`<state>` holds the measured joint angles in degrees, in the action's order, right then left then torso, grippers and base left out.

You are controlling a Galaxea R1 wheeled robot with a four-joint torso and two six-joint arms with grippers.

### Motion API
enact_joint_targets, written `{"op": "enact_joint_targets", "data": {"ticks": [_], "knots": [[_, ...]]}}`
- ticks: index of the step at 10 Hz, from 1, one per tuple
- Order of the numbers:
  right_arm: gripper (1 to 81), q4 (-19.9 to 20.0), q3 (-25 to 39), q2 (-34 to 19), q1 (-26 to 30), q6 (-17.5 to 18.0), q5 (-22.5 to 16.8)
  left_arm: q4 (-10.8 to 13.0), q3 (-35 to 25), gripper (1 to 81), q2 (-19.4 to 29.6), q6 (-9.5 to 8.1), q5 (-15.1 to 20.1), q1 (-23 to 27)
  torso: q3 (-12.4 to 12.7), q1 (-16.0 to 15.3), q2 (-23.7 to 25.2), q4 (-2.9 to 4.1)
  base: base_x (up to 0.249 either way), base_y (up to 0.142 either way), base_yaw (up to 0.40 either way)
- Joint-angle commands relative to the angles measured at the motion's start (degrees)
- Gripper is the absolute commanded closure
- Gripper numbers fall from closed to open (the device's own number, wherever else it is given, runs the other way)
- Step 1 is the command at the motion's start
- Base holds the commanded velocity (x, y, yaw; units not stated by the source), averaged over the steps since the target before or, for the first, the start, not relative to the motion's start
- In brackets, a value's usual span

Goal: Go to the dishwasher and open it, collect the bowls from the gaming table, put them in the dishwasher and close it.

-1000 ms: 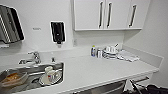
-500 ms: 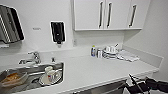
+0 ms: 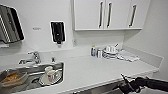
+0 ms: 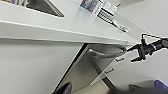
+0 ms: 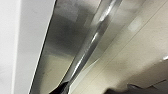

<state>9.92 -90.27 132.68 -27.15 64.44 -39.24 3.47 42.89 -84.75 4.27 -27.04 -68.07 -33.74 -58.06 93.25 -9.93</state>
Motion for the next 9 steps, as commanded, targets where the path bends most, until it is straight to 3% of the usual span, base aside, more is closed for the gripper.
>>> {"op": "enact_joint_targets", "data": {"ticks": [1,2,3,5,7,9], "knots": [[1.0,-1.31,0.81,0.42,9.69,2.18,-3.39,1.45,-1.14,1.0,3.0,-0.05,0.41,4.13,0.0,0.0,0.0,0.0,0.0,0.0,0.0],[1.0,-1.4,0.2,1.2,9.78,3.31,-3.39,1.45,-1.05,1.0,2.91,-0.05,0.49,4.13,0.0,0.0,0.0,0.0,0.0,0.0,0.0],[1.0,-1.92,-1.12,2.44,9.78,6.57,-3.39,1.45,-1.05,1.0,2.91,-0.05,0.41,4.13,0.0,0.0,0.0,0.0,0.0,0.0,0.0],[1.0,-7.02,-1.48,3.32,8.99,17.03,-3.39,1.45,-0.96,1.0,2.91,-0.05,0.5,4.13,-0.02,0.0,0.0,0.0,0.0,0.0,0.0],[1.0,-15.62,0.11,4.45,8.81,27.39,-3.39,1.53,-0.87,1.0,2.91,-0.05,0.5,4.13,-0.02,0.0,0.0,0.0,0.0,0.0,0.0],[1.0,-16.95,-0.33,5.69,8.29,28.02,-3.3,1.54,-0.7,1.0,2.91,-0.05,0.58,4.13,-0.02,0.0,0.0,0.0,0.0,0.0,0.0]]}}
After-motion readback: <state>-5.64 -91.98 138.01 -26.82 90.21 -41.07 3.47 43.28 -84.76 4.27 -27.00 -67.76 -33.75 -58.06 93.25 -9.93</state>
